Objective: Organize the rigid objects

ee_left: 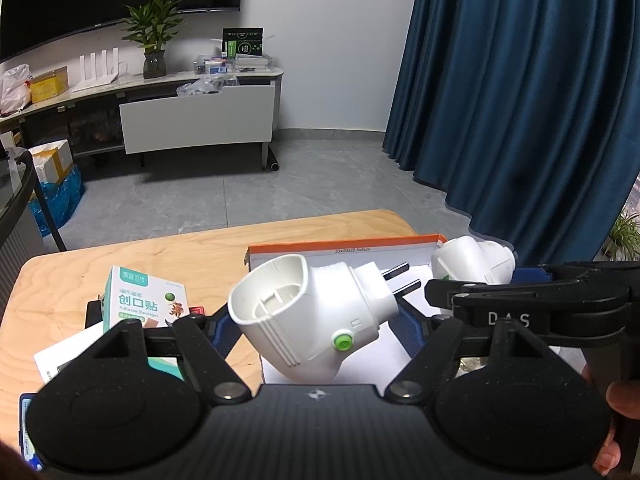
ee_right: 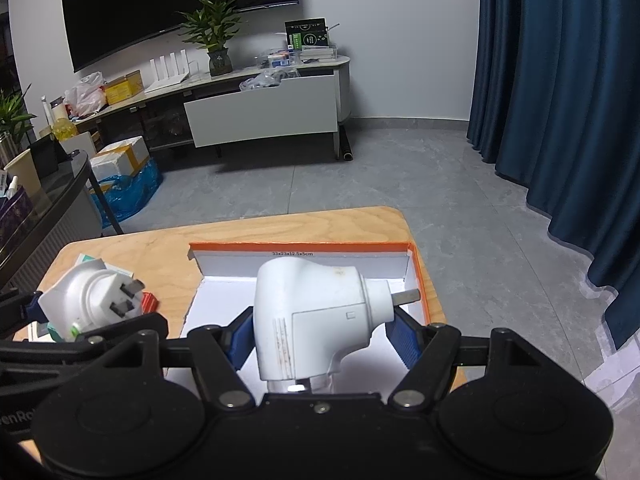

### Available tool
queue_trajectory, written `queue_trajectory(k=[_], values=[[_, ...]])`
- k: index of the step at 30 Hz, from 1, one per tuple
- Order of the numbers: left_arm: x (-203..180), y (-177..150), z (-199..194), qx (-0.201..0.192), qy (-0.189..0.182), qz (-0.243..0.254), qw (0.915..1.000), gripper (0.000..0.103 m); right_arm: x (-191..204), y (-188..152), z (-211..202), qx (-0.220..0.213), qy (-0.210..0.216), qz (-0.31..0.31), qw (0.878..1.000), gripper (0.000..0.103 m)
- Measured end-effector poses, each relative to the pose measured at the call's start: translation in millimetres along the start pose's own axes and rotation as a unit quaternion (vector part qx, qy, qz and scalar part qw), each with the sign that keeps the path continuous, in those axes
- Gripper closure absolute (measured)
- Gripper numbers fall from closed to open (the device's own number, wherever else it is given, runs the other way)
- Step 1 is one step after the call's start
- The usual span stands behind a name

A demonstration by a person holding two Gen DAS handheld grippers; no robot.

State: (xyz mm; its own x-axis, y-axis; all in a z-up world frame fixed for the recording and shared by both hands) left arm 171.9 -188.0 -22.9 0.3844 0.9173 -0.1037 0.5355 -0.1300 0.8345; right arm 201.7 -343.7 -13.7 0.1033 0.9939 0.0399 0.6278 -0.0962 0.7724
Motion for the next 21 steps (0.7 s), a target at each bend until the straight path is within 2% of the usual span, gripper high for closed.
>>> queue_trajectory(k=[21], values=[[3.2, -1.9, 1.3, 0.002, 0.010, -0.003, 0.9999, 0.025, 0.9, -0.2, 4.7, 0.002, -0.001, 0.001, 1.000, 0.021]])
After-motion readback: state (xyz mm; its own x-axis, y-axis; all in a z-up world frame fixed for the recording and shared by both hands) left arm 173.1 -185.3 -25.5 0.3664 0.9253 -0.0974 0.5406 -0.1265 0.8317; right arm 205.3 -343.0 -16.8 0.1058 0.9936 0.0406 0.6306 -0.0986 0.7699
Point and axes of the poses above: each gripper's, at about its wrist camera, not at the fingertips, and z roughly the way its jaws point, x to its left, y to its top, the point moved 4 cm from there along z, roughly the way its jaws point, and after that the axes turned 5 degrees about -x, right-handed, at the moved point
